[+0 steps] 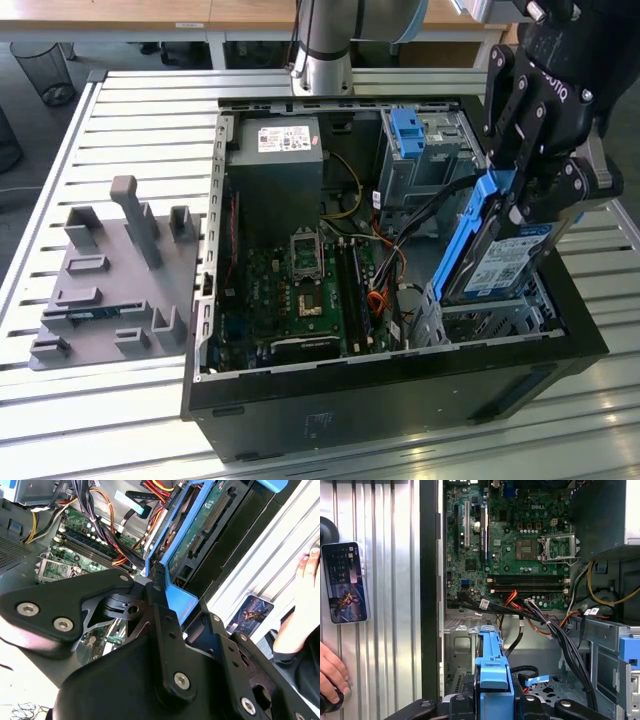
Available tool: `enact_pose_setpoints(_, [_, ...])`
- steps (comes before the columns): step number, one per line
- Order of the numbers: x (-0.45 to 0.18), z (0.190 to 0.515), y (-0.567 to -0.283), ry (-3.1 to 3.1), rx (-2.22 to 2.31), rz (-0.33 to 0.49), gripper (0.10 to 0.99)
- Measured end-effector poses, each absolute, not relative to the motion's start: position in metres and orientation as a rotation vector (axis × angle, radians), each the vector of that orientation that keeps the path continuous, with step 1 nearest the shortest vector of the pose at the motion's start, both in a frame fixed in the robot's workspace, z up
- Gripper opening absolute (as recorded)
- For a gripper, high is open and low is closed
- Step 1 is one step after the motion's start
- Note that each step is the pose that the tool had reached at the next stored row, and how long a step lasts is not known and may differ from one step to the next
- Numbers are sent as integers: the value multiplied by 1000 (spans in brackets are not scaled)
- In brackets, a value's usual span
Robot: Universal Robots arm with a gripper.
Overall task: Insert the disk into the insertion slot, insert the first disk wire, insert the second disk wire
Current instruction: 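Insert the disk into the insertion slot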
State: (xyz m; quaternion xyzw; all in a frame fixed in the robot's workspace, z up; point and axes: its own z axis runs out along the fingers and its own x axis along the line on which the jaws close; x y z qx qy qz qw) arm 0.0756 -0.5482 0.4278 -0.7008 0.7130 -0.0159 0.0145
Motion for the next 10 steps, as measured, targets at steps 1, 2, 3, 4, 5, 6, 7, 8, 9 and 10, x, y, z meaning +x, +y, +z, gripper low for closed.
enact_pose_setpoints(1, [76, 428, -548, 2220, -2182, -50, 365])
enact_pose_setpoints(2, [76, 427, -548, 2220, -2182, -50, 365])
enact_pose_setpoints(3, [76, 427, -548, 2220, -2182, -50, 365])
enact_pose_setpoints(4, [76, 426, -548, 2219, -2181, -49, 365])
enact_pose_setpoints(5, [76, 425, -548, 2219, -2181, -49, 365])
enact_pose_setpoints(6, [76, 425, -548, 2219, -2181, -49, 365])
enact_pose_setpoints(7, [76, 425, -548, 2219, -2181, -49, 365])
enact_pose_setpoints(8, [76, 425, -548, 2219, -2181, -49, 365])
enact_pose_setpoints(9, [76, 425, -548, 2219, -2181, -49, 365])
enact_pose_setpoints(10, [76, 424, -548, 2219, -2181, -49, 365])
